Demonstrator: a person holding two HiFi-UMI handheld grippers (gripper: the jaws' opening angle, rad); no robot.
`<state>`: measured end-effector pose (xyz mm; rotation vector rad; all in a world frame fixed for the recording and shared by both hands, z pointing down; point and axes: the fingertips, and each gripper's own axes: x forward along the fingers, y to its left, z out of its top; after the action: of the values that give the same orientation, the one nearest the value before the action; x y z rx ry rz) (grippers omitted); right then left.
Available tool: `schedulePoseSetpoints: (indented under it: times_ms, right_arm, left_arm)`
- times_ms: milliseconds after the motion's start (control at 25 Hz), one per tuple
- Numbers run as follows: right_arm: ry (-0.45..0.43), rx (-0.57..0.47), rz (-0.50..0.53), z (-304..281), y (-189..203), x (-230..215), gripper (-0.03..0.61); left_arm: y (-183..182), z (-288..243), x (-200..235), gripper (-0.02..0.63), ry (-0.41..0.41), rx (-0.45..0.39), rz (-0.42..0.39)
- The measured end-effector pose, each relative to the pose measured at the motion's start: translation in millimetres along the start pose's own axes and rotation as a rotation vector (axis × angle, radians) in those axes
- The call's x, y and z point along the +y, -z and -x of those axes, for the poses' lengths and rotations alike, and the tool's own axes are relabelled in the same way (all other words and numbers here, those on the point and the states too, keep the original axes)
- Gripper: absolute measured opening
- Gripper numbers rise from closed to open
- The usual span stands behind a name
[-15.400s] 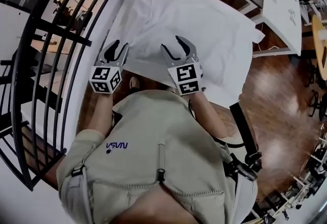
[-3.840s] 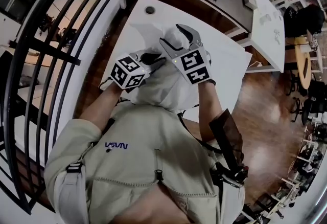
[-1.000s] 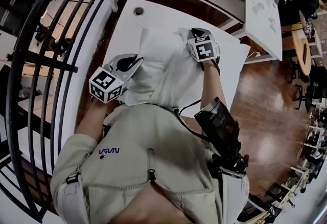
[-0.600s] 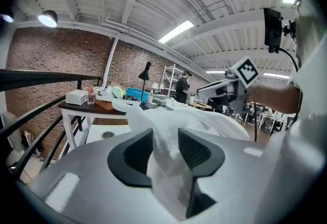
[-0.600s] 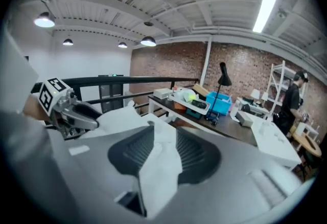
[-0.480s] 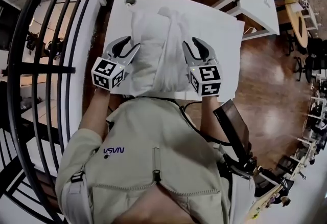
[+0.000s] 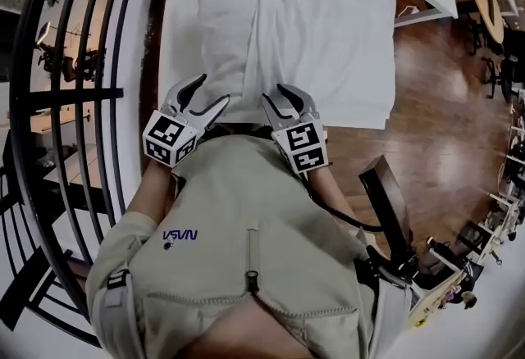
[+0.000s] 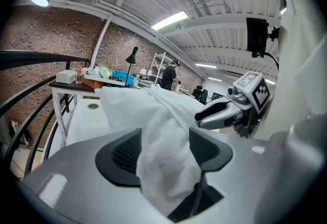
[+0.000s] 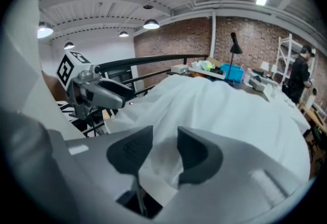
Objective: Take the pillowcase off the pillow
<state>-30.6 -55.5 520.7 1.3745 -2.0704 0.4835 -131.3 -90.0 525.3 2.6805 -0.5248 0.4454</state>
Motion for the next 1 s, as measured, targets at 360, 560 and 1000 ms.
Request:
schedulePoseSetpoints:
  times_ms: [360, 560, 1000]
  right_arm:
    - [-0.073, -0.044, 0.168, -22, 17, 7, 0.127]
    - [-0.007, -0.159, 0.242, -1, -5, 8, 0.018]
    - [0.437, -0.067, 0.101, 41, 22, -141, 0.006]
  left_arm:
    - [38, -22, -16, 0.093, -0.249, 0.184, -0.088]
    - [-1, 6, -15, 0.045, -0.339, 0.049, -0.089]
    - [-62, 18, 55, 0.029, -0.364, -0.133, -0.008]
